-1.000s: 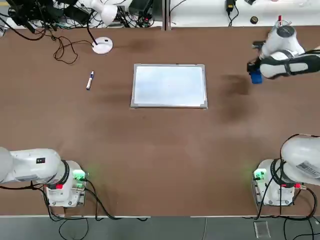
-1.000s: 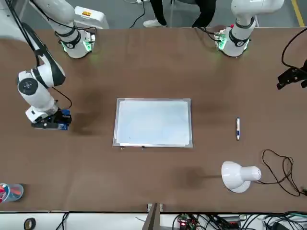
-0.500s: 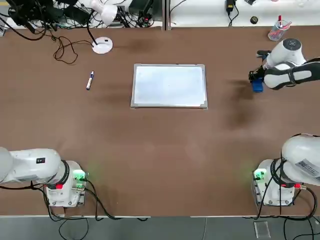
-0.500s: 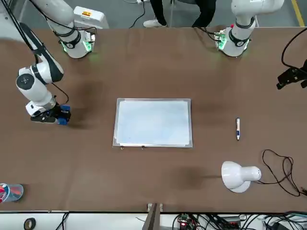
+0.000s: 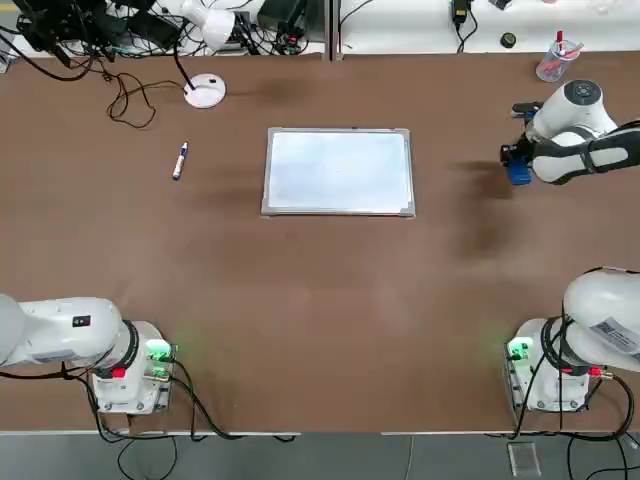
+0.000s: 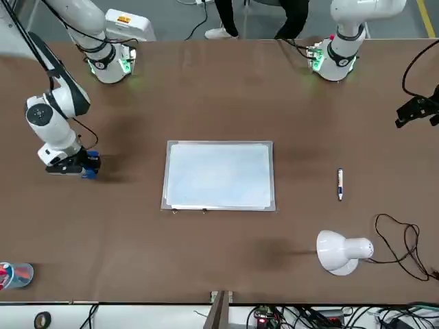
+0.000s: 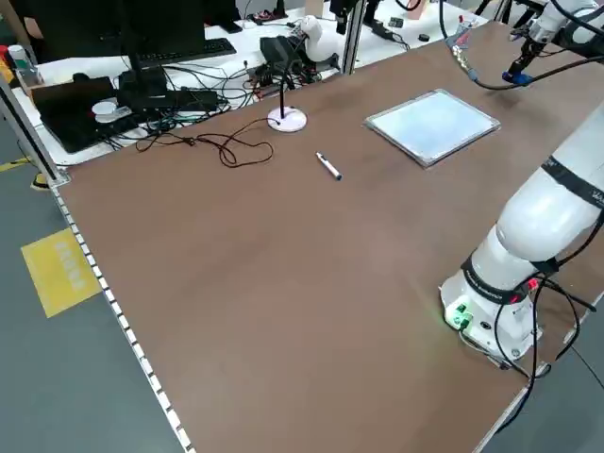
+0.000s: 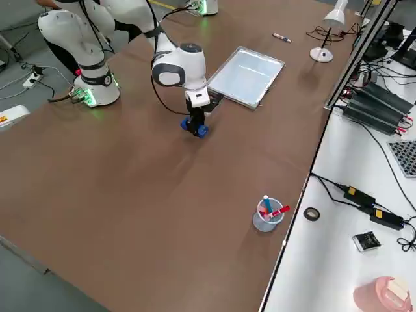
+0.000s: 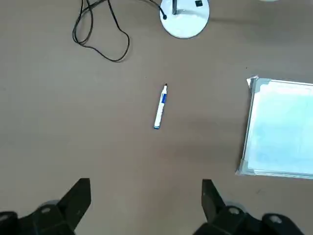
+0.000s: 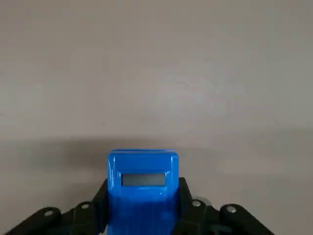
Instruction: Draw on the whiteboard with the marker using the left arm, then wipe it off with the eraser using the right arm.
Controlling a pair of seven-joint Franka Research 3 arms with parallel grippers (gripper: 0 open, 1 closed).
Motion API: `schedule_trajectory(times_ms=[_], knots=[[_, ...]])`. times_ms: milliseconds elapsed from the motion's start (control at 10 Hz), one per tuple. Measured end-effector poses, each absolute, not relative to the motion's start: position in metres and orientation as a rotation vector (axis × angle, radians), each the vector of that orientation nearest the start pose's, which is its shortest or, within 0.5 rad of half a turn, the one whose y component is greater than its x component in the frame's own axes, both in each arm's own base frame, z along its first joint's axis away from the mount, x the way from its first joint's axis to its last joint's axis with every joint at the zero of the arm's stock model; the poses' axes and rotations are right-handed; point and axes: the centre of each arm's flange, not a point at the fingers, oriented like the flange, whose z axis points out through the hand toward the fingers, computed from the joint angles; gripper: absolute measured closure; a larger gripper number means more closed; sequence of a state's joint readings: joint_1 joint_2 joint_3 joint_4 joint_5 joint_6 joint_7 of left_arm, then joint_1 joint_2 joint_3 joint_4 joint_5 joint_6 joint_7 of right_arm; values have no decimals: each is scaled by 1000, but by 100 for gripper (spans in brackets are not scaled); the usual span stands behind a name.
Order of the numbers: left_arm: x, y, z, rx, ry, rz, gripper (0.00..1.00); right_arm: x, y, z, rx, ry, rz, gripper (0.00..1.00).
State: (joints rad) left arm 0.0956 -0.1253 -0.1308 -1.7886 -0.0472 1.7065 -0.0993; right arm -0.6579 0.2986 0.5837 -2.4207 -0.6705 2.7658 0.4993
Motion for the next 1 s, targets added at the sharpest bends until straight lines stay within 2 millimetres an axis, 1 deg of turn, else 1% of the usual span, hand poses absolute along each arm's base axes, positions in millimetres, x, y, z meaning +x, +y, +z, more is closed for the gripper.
schedule_trajectory(times_ms=[200, 700, 1000], knots=[[525, -27, 599, -3173, -110, -61, 0, 496, -10, 216, -3225, -10, -259, 44], [526, -28, 598, -3173, -106, -57, 0, 496, -11, 212, -3199, -11, -283, 44], [526, -29, 597, -3173, -106, -56, 0, 496, -19, 206, -3200, -8, -280, 44]])
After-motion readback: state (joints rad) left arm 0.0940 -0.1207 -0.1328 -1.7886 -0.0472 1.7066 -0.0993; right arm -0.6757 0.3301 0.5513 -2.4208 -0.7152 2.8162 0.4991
